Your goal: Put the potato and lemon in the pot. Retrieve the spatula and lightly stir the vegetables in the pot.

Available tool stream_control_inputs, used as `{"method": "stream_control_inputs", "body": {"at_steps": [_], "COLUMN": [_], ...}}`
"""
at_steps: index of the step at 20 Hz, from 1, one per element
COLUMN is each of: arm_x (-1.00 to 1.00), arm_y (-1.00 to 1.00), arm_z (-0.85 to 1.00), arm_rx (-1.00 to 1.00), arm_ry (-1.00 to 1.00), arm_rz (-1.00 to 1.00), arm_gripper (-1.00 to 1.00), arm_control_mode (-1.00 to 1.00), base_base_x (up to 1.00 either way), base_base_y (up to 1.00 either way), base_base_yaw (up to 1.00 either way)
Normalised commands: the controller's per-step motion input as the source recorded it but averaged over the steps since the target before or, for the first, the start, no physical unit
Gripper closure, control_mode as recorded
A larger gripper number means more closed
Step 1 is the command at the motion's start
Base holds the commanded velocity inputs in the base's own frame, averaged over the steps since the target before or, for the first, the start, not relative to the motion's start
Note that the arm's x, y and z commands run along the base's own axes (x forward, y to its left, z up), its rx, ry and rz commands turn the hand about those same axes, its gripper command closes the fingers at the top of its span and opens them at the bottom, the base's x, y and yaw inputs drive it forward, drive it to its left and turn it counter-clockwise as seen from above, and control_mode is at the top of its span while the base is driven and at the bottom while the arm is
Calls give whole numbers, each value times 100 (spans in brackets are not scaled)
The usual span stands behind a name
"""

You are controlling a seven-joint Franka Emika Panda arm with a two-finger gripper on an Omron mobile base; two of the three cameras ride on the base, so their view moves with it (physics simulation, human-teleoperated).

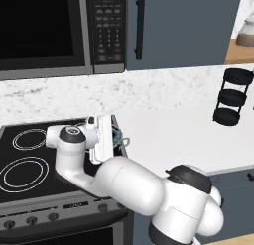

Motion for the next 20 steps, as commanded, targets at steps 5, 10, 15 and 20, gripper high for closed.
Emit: {"method": "stream_control_inputs", "body": {"at_steps": [5, 10, 15, 20], "arm_x": [1, 18, 3, 0], "arm_y": [0, 0, 0, 0], "arm_z": [-41, -13, 5, 0], "arm_rx": [2, 0, 0, 0], "arm_ry": [0, 5, 25, 32], "arm_rz": [-1, 4, 19, 16], "arm_gripper": [100, 100, 100, 100], "arm_control_mode": [-100, -100, -100, -100], "base_base_x": [0, 0, 0, 0], "base_base_y": [0, 0, 0, 0], "base_base_yaw": [0, 0, 0, 0]}}
